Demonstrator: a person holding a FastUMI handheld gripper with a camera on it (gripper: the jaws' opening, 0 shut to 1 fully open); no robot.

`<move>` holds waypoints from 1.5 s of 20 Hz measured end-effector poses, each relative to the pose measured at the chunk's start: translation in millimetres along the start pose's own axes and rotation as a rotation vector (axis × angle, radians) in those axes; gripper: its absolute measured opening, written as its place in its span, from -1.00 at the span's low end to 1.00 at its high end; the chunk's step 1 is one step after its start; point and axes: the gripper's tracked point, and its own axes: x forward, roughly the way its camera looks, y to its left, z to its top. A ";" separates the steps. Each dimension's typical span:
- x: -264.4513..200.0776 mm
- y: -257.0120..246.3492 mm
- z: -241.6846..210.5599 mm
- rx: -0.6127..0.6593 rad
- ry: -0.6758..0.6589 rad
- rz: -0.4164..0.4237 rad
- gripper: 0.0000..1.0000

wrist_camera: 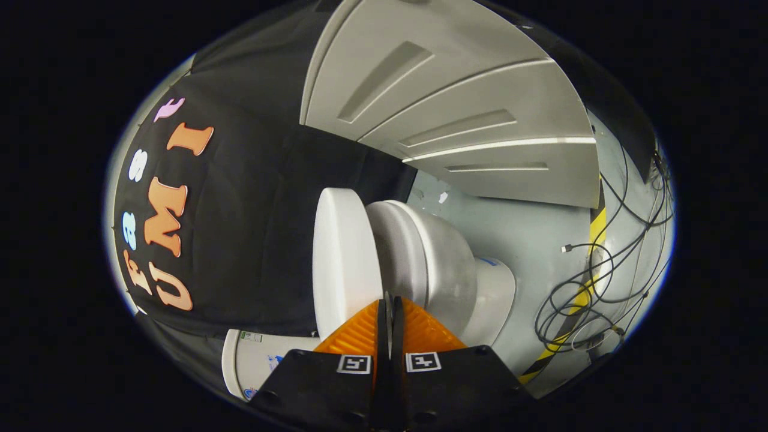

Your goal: Open the toilet lid.

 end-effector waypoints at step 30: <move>-74.3 225.7 -67.7 -0.528 -0.156 0.042 -0.85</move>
